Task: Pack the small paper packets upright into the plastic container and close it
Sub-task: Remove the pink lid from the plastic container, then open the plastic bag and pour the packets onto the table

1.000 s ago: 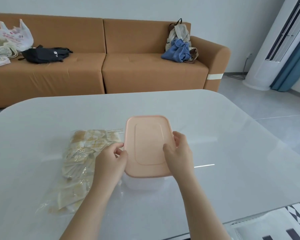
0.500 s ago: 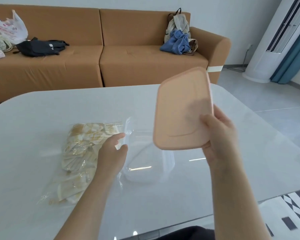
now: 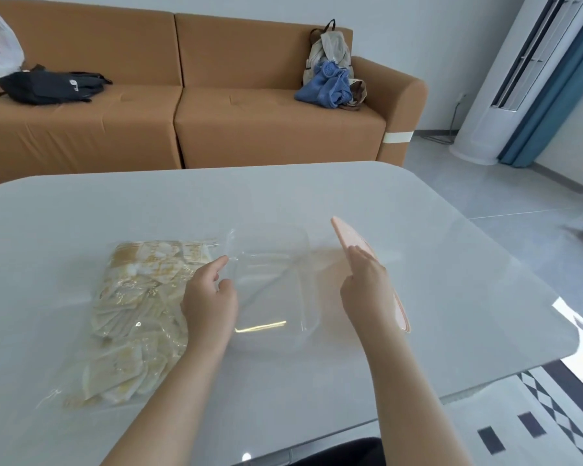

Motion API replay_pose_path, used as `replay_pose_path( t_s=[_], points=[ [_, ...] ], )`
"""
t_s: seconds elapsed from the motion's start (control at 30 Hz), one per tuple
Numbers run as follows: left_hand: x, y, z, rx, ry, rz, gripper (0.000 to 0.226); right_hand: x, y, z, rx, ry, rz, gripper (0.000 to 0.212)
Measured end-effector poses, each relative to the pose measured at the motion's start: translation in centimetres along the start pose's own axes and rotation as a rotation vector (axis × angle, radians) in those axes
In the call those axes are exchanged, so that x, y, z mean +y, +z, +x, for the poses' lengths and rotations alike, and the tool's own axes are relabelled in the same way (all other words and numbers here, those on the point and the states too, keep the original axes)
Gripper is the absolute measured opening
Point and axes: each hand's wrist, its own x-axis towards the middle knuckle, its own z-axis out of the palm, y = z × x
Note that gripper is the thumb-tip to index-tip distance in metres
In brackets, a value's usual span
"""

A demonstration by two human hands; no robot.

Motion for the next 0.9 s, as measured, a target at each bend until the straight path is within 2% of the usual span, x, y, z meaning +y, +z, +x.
replay_pose_path(
  t_s=[0.13,0.27,0.37,0.43,0.5,0.57,0.63,0.73,0.8,0.9],
  points=[
    [-0.3,0.2,0.1,0.018,-0.010,-0.024,0.045,0.6,2.3,0.2,-0.110,0.019,-0.046,0.047],
    [-0.2,0.5,-0.2,0.022,-0.018,-0.060,0.043,2.0,4.0,0.7,-0.203,0.086,0.001,0.024],
    [0.0,0.0,-0.2,-0.001,-0.018,-0.096,0.041,1.3,2.6,0.6,-0.241,0.151,0.134,0.028],
    [0.0,-1.4,0.3,-0.009,-0.009,-0.093,0.038,-0.1,1.2,0.4,-0.182,0.161,0.253,0.040],
    [-0.4,-3.6,0.9,0.016,0.032,0.101,0.036,-2.1,0.3,-0.2,-0.133,0.069,0.333,0.041],
    [-1.7,-6.3,1.4,0.048,0.025,0.566,0.042,-4.3,0.0,-1.1,-0.152,-0.017,0.369,0.038],
    [-3.1,-8.6,1.5,-0.002,-0.162,0.893,0.064,-6.1,0.1,-2.0,-0.246,-0.073,0.390,0.028],
    [-4.7,-9.7,1.7,-0.136,-0.414,0.885,0.082,-7.8,0.7,-3.7,-0.468,-0.158,0.281,0.014],
    [-5.2,-9.2,2.1,-0.167,-0.406,0.892,0.080,-8.0,1.4,-4.7,-0.598,-0.201,0.149,0.021],
    [-5.3,-7.6,2.4,-0.121,-0.303,0.985,0.075,-7.5,1.9,-4.8,-0.596,-0.220,-0.020,0.012]
  ],
)
